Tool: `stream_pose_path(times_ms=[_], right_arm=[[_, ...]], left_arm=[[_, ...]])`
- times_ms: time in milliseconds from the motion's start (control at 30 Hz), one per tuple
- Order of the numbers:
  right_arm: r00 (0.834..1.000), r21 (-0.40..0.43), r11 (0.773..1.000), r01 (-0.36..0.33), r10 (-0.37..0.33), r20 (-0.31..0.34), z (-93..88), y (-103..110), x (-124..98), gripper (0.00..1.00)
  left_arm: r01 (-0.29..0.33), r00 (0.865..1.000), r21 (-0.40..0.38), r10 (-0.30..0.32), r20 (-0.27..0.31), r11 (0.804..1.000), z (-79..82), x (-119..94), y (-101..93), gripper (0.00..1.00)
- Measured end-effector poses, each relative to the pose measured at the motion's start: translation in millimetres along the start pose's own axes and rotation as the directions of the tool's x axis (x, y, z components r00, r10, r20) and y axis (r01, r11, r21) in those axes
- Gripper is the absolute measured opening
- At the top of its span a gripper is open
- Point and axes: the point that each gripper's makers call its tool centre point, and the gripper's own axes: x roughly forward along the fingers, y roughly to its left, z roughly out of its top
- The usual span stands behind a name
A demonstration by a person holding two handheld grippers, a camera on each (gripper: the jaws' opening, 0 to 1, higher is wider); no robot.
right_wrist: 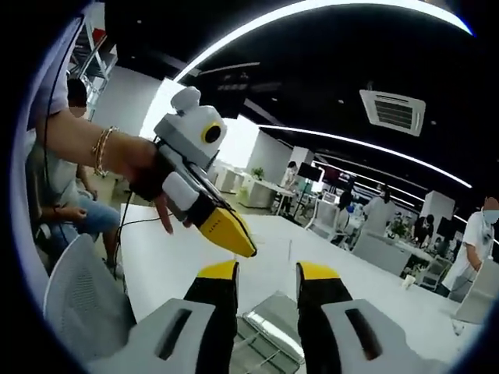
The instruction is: Insert the divider into the dual guide fixture by aligning both edges with the guide slots and pushing it downward to the bottom, including one-sided entry, uneven engagement, binding, and posture correction.
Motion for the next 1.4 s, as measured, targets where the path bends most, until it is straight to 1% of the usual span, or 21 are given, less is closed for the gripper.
stream_pose_path(times_ms=[133, 200, 233, 300, 333, 367, 433, 467, 600, 667, 733, 767, 800, 867, 933, 967, 1033, 1067, 1100, 1200, 1400], right_arm=[[0.994, 0.06, 0.993, -0.104, 0.106, -0.034, -7.8, 5, -1, 0.22], [0.991, 0.071, 0.99, -0.122, 0.126, -0.055, -11.4, 0, -2, 0.22], [0.978, 0.105, 0.976, -0.191, 0.199, -0.067, -13.9, 5, -4, 0.21], [0.974, 0.104, 0.972, -0.209, 0.216, -0.067, -13.1, -1, -5, 0.21], [0.948, 0.145, 0.945, -0.292, 0.306, -0.087, -14.4, 6, -8, 0.19], [0.948, 0.135, 0.947, -0.29, 0.304, -0.099, -14.8, 0, -7, 0.19], [0.911, 0.142, 0.914, -0.38, 0.397, -0.115, -12.5, 3, -10, 0.19], [0.92, 0.136, 0.924, -0.358, 0.374, -0.119, -10.9, -4, -8, 0.21], [0.833, 0.15, 0.852, -0.501, 0.522, -0.182, -13.2, 2, -12, 0.16], [0.799, 0.14, 0.828, -0.543, 0.561, -0.218, -16.0, 4, -13, 0.13], [0.769, 0.117, 0.811, -0.573, 0.581, -0.266, -17.6, 5, -12, 0.14], [0.745, 0.094, 0.795, -0.6, 0.597, -0.296, -18.2, 6, -12, 0.13], [0.738, 0.09, 0.789, -0.608, 0.603, -0.303, -17.9, 7, -12, 0.13], [0.705, 0.087, 0.763, -0.64, 0.629, -0.328, -16.2, 11, -11, 0.12], [0.697, 0.096, 0.753, -0.652, 0.644, -0.315, -9.7, 12, -6, 0.12], [0.687, 0.098, 0.743, -0.662, 0.654, -0.317, -8.1, 14, -5, 0.11], [0.636, 0.075, 0.704, -0.706, 0.677, -0.37, -11.5, 19, -7, 0.11], [0.628, 0.07, 0.7, -0.71, 0.675, -0.387, -12.8, 19, -6, 0.11], [0.597, 0.061, 0.673, -0.737, 0.69, -0.408, -14.4, 22, -8, 0.1], [0.55, 0.055, 0.642, -0.765, 0.695, -0.463, -19.3, 24, -10, 0.1], [0.503, 0.046, 0.61, -0.791, 0.692, -0.518, -25.2, 27, -8, 0.02]], left_arm=[[-0.006, 1.0, 0.026, 0.007, -0.022, 1.0, -6.7, -3, 4.5, 0.0], [-0.004, 1.0, 0.029, 0.004, -0.028, 1.0, -10.2, -4, 6.4, 0.0], [-0.001, 0.999, 0.031, 0.003, -0.035, 1.0, -12.5, -4, 6.7, 0.0], [0.004, 0.999, 0.041, -0.002, -0.04, 0.999, -15.1, -5, 6.6, 0.0], [0.01, 0.999, 0.042, -0.008, -0.047, 0.999, -16.7, -5, 5.8, 0.0], [0.015, 0.998, 0.048, -0.012, -0.054, 0.999, -18.5, -5, 5.4, 0.0], [0.024, 0.997, 0.058, -0.02, -0.068, 0.998, -21.6, -5, 4.6, 0.0], [0.028, 0.997, 0.062, -0.023, -0.072, 0.998, -22.3, -4, 4.0, 0.0], [0.058, 0.994, 0.084, -0.05, -0.096, 0.995, -25.1, -2, -1.2, 0.0], [0.076, 0.992, 0.103, -0.064, -0.113, 0.992, -27.1, -1, -4.2, 0.0], [0.091, 0.988, 0.113, -0.076, -0.132, 0.989, -29.2, 1, -6.9, 0.0], [0.098, 0.987, 0.119, -0.081, -0.14, 0.988, -30.1, 2, -7.9, 0.0], [0.102, 0.986, 0.125, -0.084, -0.147, 0.987, -30.7, 3, -8.8, 0.0], [0.116, 0.983, 0.137, -0.094, -0.158, 0.984, -30.9, 6, -12.2, 0.0], [0.125, 0.981, 0.142, -0.102, -0.163, 0.982, -30.7, 9, -14.9, 0.0], [0.13, 0.981, 0.146, -0.106, -0.165, 0.981, -30.5, 10, -16.3, 0.0], [0.146, 0.978, 0.153, -0.12, -0.172, 0.977, -30.6, 13, -20.7, 0.0], [0.151, 0.977, 0.157, -0.123, -0.176, 0.976, -30.9, 14, -21.9, 0.0], [0.157, 0.975, 0.164, -0.126, -0.182, 0.974, -31.6, 15, -23.4, 0.0], [0.166, 0.973, 0.172, -0.132, -0.19, 0.971, -32.0, 17, -25.8, 0.0], [0.18, 0.97, 0.19, -0.142, -0.196, 0.965, -31.9, 19, -29.9, 0.0]])
